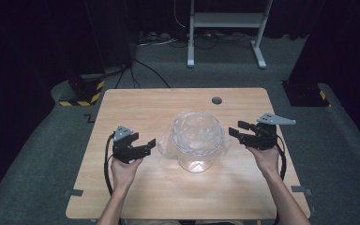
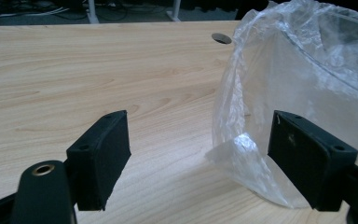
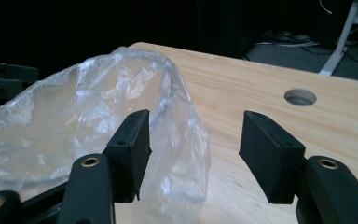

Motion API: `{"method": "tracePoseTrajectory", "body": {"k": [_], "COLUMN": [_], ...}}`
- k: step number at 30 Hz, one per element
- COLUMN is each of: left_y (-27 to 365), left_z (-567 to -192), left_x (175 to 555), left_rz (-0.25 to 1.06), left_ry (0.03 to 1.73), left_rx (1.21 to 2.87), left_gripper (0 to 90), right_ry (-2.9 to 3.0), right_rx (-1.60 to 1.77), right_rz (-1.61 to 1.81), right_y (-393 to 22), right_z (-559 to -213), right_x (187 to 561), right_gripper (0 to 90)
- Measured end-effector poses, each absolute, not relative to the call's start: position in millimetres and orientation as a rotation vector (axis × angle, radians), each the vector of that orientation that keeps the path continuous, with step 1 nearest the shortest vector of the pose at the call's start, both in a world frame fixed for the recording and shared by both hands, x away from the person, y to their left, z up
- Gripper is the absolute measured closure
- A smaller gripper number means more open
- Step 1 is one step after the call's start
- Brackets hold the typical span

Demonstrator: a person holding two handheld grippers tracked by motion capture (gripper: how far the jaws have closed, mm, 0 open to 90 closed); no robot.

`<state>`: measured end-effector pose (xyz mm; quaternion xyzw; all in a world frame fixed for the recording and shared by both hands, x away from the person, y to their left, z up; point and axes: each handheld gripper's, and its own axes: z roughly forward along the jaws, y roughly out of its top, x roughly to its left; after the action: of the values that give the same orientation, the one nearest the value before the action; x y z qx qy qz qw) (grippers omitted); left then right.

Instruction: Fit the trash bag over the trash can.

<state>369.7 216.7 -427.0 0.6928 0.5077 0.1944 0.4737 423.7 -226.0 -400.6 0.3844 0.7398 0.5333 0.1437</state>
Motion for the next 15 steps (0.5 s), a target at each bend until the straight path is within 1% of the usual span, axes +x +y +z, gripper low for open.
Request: {"method": "tracePoseTrajectory", "body": {"k": [11,15], "left_y": [221.1,219.0], "left_z": [-435.5,-439.7], "left_x": [353.9,347.9], "left_rz": [0.496,0.534], "left_ry": [1.245,1.245], "left_rx": [1.708,1.741], "left_gripper": [19.9,19.7], "right_ry": [2.107,2.097], "right_rx": [1.149,1.170], "right_rz": [1.540,1.525], "right_y": [-248.8,-256.1], "right_z": [-414.4,-422.2], "right_x": [407.6,402.1], "right_gripper": [43.0,43.2]}}
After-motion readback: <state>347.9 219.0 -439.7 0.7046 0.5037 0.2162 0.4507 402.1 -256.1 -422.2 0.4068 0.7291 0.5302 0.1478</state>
